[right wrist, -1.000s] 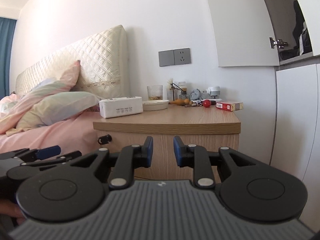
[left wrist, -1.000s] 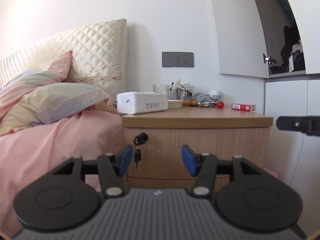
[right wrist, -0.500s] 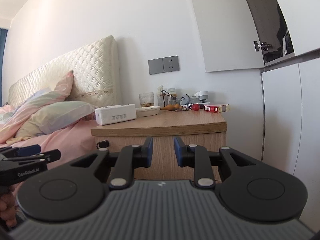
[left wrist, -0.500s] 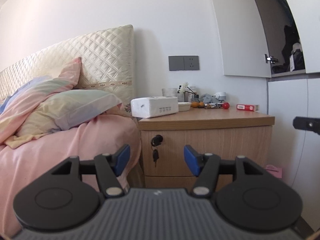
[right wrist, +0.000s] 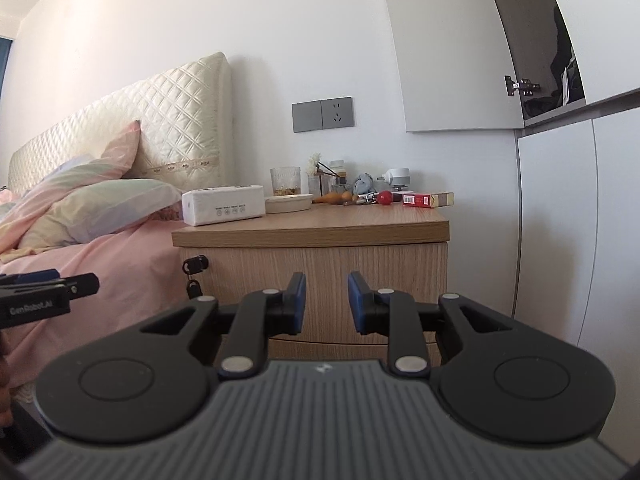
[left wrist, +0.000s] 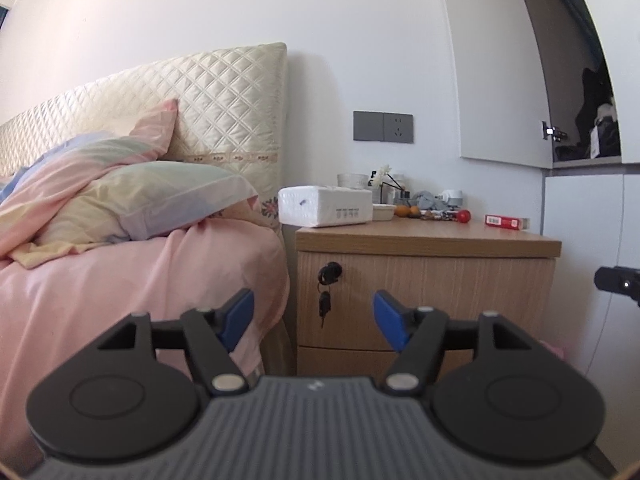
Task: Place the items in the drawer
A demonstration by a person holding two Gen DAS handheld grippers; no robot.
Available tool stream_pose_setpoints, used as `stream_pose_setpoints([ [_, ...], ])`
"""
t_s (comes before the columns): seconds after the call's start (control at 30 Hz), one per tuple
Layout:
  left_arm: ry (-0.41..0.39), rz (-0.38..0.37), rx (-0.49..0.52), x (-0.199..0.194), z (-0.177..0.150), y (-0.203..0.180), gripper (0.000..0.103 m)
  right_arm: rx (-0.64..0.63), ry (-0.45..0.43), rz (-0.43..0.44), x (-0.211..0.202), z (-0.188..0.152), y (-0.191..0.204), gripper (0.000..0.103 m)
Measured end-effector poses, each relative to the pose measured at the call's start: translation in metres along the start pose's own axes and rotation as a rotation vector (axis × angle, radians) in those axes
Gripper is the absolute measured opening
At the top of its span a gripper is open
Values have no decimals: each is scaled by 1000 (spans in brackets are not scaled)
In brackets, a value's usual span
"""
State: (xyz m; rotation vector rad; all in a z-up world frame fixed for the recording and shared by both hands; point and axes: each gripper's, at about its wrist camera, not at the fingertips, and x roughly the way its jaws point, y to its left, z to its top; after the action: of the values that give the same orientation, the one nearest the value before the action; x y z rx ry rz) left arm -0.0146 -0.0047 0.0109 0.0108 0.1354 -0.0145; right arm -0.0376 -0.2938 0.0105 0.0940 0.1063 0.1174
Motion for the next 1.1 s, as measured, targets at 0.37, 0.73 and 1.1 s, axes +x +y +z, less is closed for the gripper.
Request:
stream_pose_setpoints([
  [0.37, -31, 3, 36, -7, -4, -5, 102, -12, -13, 20, 3, -3, 12, 91],
  [0.73, -22, 32, 35, -7, -4, -5, 103, -7, -8, 3, 0, -3, 7, 91],
  [1.1, -19, 38, 47, -8, -6, -6, 103, -7, -12, -13, -3, -5, 13, 91],
])
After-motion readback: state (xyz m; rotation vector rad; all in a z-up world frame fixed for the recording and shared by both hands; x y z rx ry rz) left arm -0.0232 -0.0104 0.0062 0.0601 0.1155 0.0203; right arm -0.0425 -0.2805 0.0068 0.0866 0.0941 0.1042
